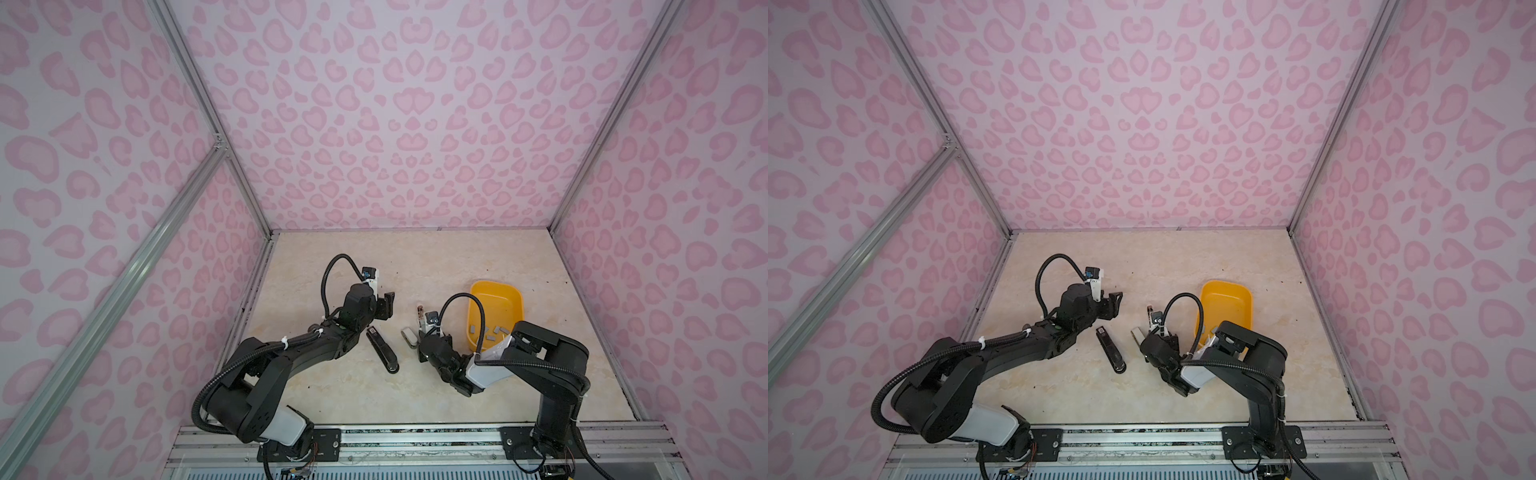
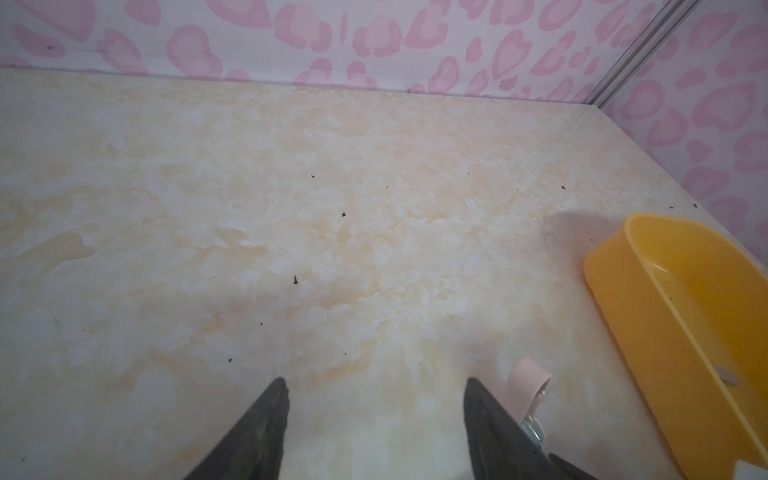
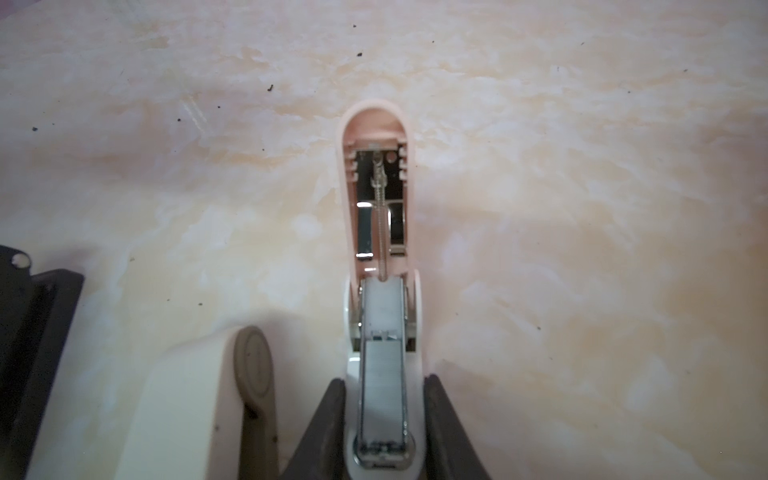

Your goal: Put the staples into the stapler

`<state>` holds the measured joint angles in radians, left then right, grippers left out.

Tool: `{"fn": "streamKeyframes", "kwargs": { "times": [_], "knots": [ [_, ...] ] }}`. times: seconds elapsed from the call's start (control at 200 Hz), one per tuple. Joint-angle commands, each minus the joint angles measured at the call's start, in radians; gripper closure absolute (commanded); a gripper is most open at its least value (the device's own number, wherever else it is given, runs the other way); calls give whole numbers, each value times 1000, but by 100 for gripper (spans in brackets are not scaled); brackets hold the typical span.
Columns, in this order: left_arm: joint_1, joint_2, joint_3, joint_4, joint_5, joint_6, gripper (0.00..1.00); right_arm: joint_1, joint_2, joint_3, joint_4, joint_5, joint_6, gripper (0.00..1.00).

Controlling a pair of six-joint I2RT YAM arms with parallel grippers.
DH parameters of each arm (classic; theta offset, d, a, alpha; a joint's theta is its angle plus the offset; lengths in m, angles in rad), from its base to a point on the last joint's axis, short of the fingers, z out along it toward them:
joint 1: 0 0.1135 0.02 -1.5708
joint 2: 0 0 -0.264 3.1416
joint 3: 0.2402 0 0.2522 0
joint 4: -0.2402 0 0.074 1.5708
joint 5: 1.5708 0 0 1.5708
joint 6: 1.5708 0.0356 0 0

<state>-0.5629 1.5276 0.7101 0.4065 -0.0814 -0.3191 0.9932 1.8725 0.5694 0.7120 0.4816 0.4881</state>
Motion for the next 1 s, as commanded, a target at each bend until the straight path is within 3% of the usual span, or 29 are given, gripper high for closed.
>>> {"fn": "streamKeyframes", "kwargs": {
  "times": [0.0, 0.46, 0.805, 0.995],
  "knots": [
    [1, 67, 71, -87, 23, 11, 33, 2, 18, -11, -157, -95, 4, 78],
    [-1, 294, 239, -120, 206, 59, 35, 6, 20, -19, -128, -129, 15, 84],
    [-53, 325, 249, -92, 318, 127, 36, 4, 16, -14, -128, -130, 26, 84],
    [-98, 327, 209, -74, 263, 176, 39, -8, 19, -24, -103, -136, 38, 85]
  ]
}}
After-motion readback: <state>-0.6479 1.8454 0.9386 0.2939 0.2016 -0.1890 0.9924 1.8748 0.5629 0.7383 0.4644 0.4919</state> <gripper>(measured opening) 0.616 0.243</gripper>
